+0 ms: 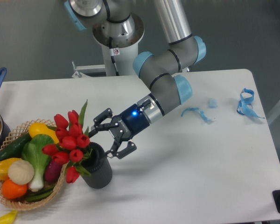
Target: Insert the flowers into the vase
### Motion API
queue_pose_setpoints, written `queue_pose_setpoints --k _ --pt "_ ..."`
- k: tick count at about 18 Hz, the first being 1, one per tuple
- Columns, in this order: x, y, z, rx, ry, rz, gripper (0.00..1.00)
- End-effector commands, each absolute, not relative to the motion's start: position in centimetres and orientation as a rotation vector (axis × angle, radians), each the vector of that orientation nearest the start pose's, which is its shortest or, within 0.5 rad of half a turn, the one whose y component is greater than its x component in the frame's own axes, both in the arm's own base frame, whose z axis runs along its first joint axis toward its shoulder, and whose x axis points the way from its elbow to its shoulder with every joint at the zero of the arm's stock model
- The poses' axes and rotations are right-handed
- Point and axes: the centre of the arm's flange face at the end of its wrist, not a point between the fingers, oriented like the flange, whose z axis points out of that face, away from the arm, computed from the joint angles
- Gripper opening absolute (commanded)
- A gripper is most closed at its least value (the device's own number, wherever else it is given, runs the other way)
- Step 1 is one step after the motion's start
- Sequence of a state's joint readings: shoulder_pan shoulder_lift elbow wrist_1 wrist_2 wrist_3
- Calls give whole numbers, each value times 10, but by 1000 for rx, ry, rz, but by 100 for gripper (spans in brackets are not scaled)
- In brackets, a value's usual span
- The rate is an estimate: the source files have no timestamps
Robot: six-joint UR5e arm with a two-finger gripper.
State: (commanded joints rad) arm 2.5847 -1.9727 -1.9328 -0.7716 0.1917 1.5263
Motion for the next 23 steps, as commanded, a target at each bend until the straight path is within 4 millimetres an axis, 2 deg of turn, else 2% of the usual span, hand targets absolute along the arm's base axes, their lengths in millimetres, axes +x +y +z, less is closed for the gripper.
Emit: queue_pose_setpoints --k 5,9,13,17,19,21,23 --pt "-364 468 284 -1717 450 -348 100" --pt "-395 431 299 -1726 394 -263 100" --pt "-436 390 317 -1740 334 -158 100" --pt "-489 340 335 -1763 262 -37 100" --pt "-509 324 334 -1904 247 29 100" --pt "-521 315 332 -2082 224 79 100" --pt "-537 309 338 -2213 204 138 100"
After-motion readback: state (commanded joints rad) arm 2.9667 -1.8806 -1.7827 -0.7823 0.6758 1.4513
